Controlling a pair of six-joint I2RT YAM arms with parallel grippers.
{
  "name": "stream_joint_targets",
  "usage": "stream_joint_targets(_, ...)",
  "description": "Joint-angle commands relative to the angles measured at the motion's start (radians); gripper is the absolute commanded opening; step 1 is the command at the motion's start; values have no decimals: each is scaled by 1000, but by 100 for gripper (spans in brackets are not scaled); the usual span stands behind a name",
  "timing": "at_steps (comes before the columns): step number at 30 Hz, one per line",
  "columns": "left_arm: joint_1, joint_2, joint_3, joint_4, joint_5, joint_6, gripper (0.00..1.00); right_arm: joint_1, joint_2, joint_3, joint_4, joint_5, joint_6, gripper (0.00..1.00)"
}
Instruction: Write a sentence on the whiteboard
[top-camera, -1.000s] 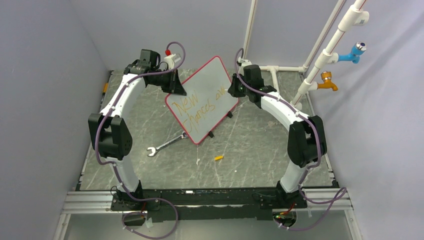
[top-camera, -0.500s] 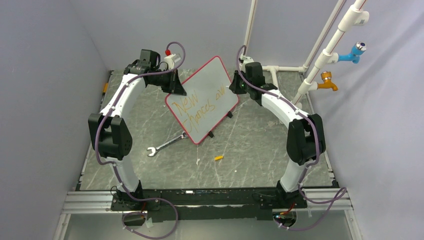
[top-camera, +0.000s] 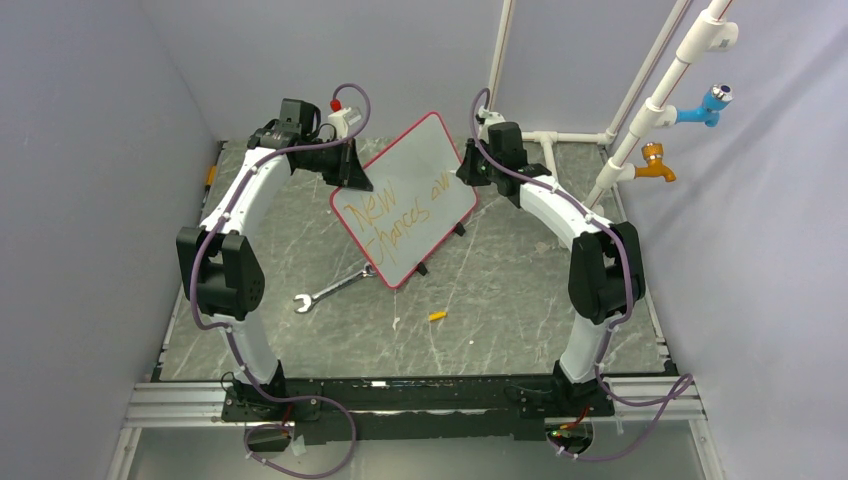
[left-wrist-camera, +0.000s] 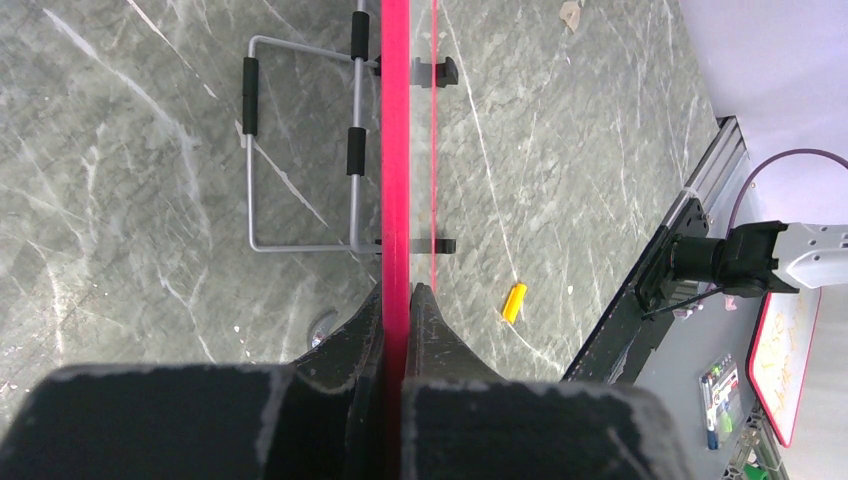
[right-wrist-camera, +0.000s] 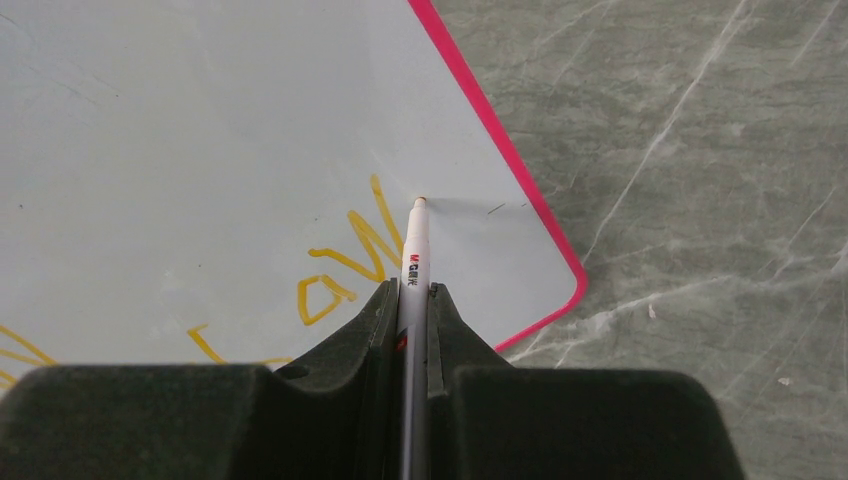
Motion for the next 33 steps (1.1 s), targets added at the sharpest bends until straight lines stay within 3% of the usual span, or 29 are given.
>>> stream_joint_targets(1, -18, -10, -24, -33, -98, 109, 0, -4, -5, 23, 53, -29, 13, 0)
stream_joint_targets(20, -20, -12, -29, -28, -97, 108, 0, -2, -39, -104, 87, -52, 31, 0)
stream_joint_targets(33, -20, -11, -30, -30, -98, 109, 0, -3, 17, 34, 31, 1, 12, 0)
